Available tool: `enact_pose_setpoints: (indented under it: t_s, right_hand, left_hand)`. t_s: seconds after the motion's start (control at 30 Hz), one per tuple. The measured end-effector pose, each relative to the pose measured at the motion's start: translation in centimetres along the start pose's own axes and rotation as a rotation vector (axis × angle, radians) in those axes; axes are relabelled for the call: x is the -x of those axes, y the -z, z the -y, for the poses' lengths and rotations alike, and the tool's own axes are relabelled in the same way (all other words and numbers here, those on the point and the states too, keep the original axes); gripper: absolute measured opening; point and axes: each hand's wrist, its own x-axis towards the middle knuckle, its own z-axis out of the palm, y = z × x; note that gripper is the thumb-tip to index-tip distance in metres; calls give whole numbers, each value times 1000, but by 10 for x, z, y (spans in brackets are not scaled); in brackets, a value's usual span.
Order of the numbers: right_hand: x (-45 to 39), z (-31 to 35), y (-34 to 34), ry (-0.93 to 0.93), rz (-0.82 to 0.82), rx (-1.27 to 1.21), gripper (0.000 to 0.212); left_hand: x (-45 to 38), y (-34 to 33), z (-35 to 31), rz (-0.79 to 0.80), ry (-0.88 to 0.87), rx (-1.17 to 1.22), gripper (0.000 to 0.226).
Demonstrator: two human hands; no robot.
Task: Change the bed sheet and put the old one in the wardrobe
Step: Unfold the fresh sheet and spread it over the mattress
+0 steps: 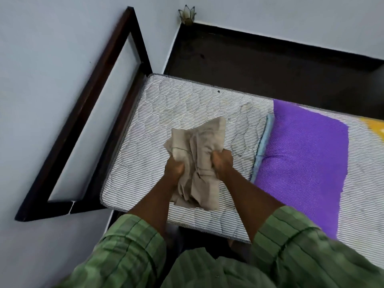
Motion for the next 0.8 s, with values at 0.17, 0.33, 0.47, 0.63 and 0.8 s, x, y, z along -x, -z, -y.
enact_pose_setpoints:
  t_s: [0.17, 0.33, 0.47, 0.63, 0.8]
  right_hand:
    - [-17, 13, -4, -37, -100, -179, 41]
    - [-19, -14, 4, 42, -101, 162, 53]
    - [-17, -21, 16, 147, -76, 265, 61]
    - [-24, -31, 62, 223, -110, 408, 44]
    - [-39, -48, 122, 190, -140, 395, 42]
  left_hand:
    - [-24, 28, -60, -253, -130, -113, 51]
    - [-50, 34, -90, -247, -310, -329, 50]
    - [-41, -5, -93, -44, -442, -346, 47]
    - [3, -84, -112, 257, -626, -463, 38]
    - [38, -165, -135, 275, -620, -478, 32]
